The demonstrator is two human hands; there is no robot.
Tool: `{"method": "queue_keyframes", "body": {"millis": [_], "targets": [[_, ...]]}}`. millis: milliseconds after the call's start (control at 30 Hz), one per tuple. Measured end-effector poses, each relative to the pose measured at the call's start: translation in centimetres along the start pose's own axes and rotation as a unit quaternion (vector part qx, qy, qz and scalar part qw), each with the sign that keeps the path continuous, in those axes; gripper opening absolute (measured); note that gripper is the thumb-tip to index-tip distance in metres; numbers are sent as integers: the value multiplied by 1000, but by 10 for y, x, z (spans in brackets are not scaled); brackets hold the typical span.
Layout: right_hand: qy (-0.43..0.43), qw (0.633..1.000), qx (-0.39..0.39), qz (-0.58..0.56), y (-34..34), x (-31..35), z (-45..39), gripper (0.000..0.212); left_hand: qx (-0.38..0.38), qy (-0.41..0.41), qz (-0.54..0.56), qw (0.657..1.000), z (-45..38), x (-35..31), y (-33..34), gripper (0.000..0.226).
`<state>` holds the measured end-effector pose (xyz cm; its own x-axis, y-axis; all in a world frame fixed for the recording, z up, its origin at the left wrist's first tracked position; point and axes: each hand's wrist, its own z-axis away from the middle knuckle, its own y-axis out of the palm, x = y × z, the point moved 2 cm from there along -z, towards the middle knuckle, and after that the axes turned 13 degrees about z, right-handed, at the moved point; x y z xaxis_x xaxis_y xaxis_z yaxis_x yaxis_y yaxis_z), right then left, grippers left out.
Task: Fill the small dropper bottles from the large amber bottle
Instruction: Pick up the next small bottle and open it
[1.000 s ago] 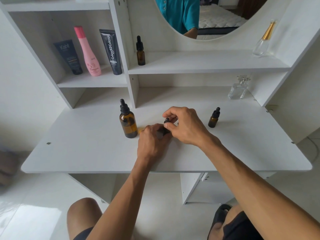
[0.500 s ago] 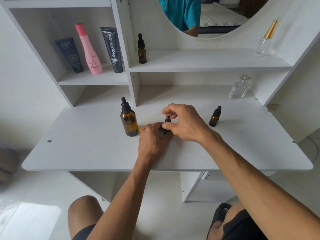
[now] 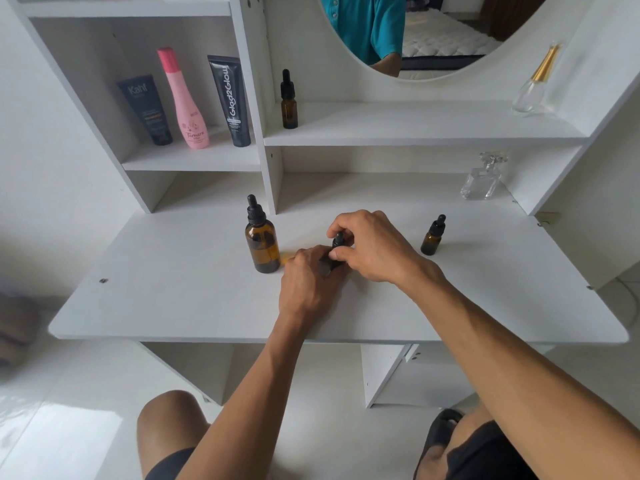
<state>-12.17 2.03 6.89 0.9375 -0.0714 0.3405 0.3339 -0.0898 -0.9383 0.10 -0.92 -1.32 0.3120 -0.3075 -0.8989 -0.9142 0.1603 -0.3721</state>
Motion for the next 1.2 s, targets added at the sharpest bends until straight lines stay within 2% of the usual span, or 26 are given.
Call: {"method": "queue_keyframes", "body": {"millis": [200, 267, 367, 467, 633, 800, 1033, 1200], "targets": [[-31, 998, -54, -16, -20, 5, -1, 29, -2, 3, -9, 1000, -1, 0, -1, 18], [-34, 995, -89, -40, -32, 4, 0, 23, 1, -1, -14, 1000, -1, 3, 0, 25], [-2, 984, -158, -84, -44, -7, 2, 14, -4, -7, -15, 1000, -2, 3, 0, 30], [55, 975, -196, -92, -36, -28, 4, 17, -14, 0, -19, 1000, -1, -1, -1, 29], [106, 971, -196, -85, 9, -55, 5, 24, -15, -6, -25, 1000, 2, -6, -1, 24], [120, 967, -205, -90, 43, -64, 7, 15, -14, 5, -32, 999, 3, -8, -3, 20], [129, 966, -208, -87, 54, -70, 5, 17, -21, 2, -37, 999, 1, -6, -1, 22], [127, 968, -198, -89, 55, -71, 7, 29, -24, 5, -35, 999, 3, -10, -2, 20]]}}
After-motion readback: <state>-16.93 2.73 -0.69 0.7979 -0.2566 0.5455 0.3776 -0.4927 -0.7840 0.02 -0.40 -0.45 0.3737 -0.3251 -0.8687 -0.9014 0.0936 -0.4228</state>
